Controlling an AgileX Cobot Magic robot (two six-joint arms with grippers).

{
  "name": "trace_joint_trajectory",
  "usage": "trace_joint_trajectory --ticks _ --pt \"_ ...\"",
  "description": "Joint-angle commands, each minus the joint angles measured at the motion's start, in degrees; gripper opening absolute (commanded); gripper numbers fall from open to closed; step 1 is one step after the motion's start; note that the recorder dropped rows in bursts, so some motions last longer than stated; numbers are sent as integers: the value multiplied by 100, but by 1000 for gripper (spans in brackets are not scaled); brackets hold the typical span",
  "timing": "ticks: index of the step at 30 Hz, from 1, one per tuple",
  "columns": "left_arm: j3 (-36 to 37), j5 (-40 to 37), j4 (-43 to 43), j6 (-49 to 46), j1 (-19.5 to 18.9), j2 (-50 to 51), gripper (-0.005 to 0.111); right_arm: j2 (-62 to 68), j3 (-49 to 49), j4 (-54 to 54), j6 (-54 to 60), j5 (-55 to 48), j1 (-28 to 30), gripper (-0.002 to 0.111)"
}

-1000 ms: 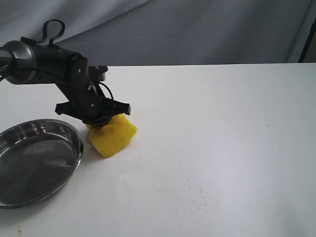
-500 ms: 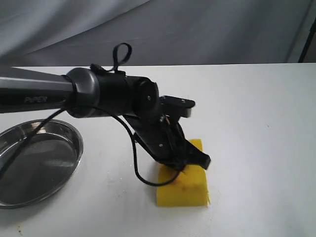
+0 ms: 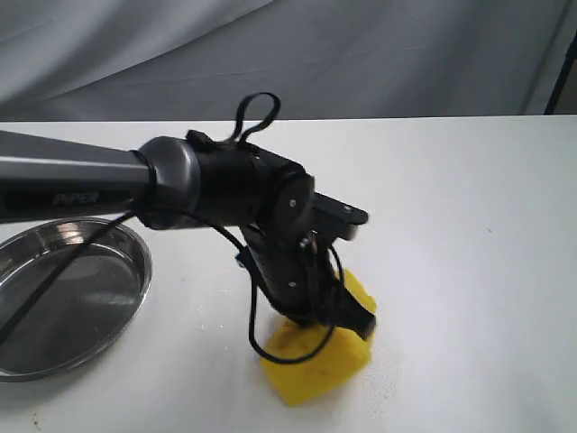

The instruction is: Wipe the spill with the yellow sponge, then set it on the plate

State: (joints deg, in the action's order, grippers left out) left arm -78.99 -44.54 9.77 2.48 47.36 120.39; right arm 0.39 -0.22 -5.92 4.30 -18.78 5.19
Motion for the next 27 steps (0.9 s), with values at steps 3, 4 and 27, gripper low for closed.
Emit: trace_joint_trajectory --ticks 3,4,27 --pt "70 -809 -1344 677 -1276 101 0 -24 22 41 -17 3 -12 0" --pt "70 -933 -1358 687 -1468 101 0 -24 22 41 -17 3 -12 0" --pt "70 -1184 386 -293 1399 101 0 -24 22 41 -17 3 -12 0"
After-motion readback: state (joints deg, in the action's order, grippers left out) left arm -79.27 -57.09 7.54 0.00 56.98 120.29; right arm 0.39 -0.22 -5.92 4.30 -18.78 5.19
